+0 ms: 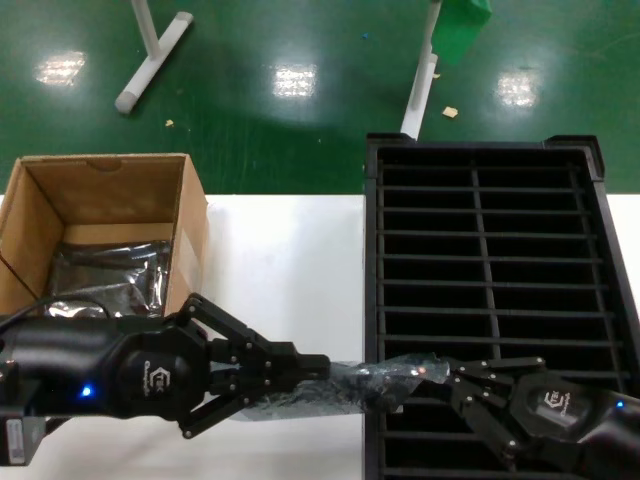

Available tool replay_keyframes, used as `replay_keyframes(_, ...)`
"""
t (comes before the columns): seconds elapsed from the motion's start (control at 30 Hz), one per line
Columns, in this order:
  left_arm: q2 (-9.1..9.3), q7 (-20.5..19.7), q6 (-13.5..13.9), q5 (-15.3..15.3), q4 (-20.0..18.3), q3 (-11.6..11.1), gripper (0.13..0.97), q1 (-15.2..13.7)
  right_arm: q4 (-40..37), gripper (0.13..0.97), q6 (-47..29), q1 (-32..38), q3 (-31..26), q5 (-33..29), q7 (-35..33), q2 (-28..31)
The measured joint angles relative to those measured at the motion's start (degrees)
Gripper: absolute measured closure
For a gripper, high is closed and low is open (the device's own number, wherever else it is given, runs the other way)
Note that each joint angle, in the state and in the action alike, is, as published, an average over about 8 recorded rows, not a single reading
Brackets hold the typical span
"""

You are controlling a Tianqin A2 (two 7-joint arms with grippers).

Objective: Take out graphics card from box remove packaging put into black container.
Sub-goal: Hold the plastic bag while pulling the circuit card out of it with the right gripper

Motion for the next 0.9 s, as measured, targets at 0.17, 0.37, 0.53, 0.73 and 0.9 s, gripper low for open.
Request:
replay_keyframes(0.17, -1.44, 0.16, 0.02, -1.18, -0.59, -0.44, 0.955, 1.29, -0.19, 0.947, -0.09, 0.22, -0.37, -0.22, -0.1, -0.19)
replay_keyframes(0.37, -3.43, 1.12, 0.03, -2.98, -0.54, -0.32, 0.955, 2.54, 0.05, 0.947, 0.07, 0.38, -0.99, -0.6, -0.11, -0.58)
replay_keyframes(0.53, -4.37, 1.91, 0.04, -3.9, -0.17, 0.07, 0.955, 3.0, 0.98, 0.947, 0.49, 0.05, -1.3, -0.76, 0.01, -0.85)
replay_keyframes(0.73, -3.7, 2.08, 0.03, -3.6, -0.09, 0.24, 0.955, 2.9, 2.35, 0.947, 1.0, -1.04, -1.08, -0.59, 0.07, -0.92)
replay_keyframes(0.9, -1.93, 1.92, 0.0, -2.33, 0.15, 0.36, 0.955, 2.24, 3.21, 0.947, 1.25, -2.32, -0.33, -0.1, -0.1, -0.71)
